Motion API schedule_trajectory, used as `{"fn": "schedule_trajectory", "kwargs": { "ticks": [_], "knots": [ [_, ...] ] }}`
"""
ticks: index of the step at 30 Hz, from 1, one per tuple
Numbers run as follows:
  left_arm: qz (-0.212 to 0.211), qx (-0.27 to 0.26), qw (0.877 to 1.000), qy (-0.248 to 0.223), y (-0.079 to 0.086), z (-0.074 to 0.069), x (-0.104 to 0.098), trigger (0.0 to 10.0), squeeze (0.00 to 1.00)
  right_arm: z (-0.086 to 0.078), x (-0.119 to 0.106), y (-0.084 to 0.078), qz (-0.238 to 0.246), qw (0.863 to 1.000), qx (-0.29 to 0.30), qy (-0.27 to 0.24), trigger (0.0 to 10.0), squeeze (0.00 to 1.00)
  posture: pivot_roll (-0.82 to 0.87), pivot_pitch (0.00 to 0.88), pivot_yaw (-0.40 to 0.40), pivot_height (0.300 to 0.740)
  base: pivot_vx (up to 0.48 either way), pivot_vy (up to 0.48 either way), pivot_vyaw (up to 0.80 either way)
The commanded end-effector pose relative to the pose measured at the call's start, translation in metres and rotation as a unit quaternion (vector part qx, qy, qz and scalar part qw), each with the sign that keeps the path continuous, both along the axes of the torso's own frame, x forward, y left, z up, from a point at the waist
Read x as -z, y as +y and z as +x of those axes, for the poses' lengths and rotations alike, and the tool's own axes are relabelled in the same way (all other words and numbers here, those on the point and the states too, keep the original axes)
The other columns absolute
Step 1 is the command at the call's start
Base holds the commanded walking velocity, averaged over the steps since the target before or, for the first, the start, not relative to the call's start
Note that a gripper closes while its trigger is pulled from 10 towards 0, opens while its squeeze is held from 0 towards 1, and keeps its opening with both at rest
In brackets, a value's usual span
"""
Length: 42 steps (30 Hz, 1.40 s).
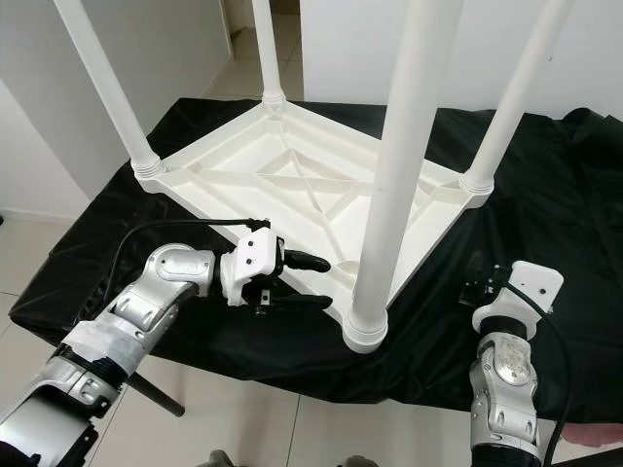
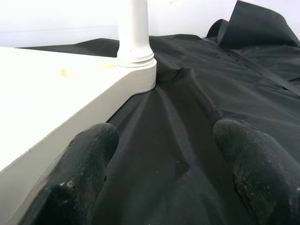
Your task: Building children table
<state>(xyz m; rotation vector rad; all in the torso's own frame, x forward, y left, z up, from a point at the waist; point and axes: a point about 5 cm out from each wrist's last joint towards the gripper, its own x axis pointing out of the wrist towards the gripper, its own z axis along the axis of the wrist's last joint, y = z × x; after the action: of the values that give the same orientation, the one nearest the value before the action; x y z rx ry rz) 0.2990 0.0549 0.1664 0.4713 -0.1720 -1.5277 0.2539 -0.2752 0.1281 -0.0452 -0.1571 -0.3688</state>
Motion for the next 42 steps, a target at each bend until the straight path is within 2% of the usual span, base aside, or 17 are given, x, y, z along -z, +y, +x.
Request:
{"fn": "schedule_trajectory", "kwargs": {
  "ticks": [1,7,14,23,25,32,36,38,39,41,42],
  "knots": [
    [0.061,0.044,0.997,-0.011,0.002,0.001,0.011,10.0,0.0,0.002,0.001,0.009,0.005,1.0,-0.024,0.0,10.0,0.0,-0.13,0.0,0.069,0.74,0.0,0.0,0.0],
    [0.083,0.033,0.996,-0.012,-0.001,0.007,0.019,10.0,0.0,0.005,-0.001,0.012,0.007,1.0,-0.028,-0.002,10.0,0.0,-0.13,0.0,0.066,0.74,0.0,0.0,0.0],
    [0.119,-0.013,0.993,0.004,-0.01,0.024,0.034,10.0,0.0,0.011,-0.006,0.015,0.006,0.999,-0.032,-0.01,10.0,0.0,-0.14,0.0,0.068,0.74,0.0,0.0,0.0],
    [0.125,-0.042,0.991,0.007,-0.014,0.033,0.034,10.0,0.0,0.009,-0.005,0.015,0.009,0.999,-0.029,-0.012,10.0,0.0,-0.15,0.006,0.079,0.74,0.0,0.0,0.0],
    [0.119,-0.059,0.991,0.009,-0.015,0.04,0.03,10.0,0.0,0.007,-0.005,0.016,0.01,1.0,-0.026,-0.013,10.0,0.0,-0.16,0.017,0.095,0.74,0.0,0.0,0.0],
    [0.127,-0.065,0.99,0.004,-0.016,0.043,0.03,10.0,0.0,0.005,-0.005,0.016,0.012,1.0,-0.022,-0.014,10.0,0.0,-0.16,0.025,0.103,0.74,0.0,0.0,0.0],
    [0.161,-0.084,0.983,0.016,-0.018,0.045,0.039,10.0,0.0,0.003,-0.003,0.021,0.014,1.0,-0.024,-0.012,10.0,0.0,-0.16,0.038,0.11,0.74,0.0,0.0,0.0],
    [0.161,-0.084,0.983,0.016,-0.018,0.045,0.039,10.0,0.0,0.003,-0.003,0.021,0.014,1.0,-0.024,-0.012,10.0,0.0,-0.16,0.038,0.11,0.74,0.0,0.0,0.0],
    [0.182,-0.094,0.979,0.015,-0.018,0.046,0.044,10.0,0.0,0.002,-0.002,0.022,0.015,1.0,-0.025,-0.011,10.0,0.0,-0.16,0.041,0.111,0.74,0.0,0.0,0.0],
    [0.182,-0.094,0.979,0.015,-0.018,0.046,0.044,10.0,0.0,0.002,-0.002,0.022,0.015,1.0,-0.025,-0.011,10.0,0.0,-0.16,0.041,0.111,0.74,0.0,0.0,0.0],
    [0.216,-0.114,0.97,0.013,-0.015,0.048,0.051,10.0,0.0,0.001,-0.001,0.023,0.016,1.0,-0.026,-0.009,10.0,0.0,-0.16,0.045,0.11,0.74,0.0,0.0,0.0]
  ]
}}
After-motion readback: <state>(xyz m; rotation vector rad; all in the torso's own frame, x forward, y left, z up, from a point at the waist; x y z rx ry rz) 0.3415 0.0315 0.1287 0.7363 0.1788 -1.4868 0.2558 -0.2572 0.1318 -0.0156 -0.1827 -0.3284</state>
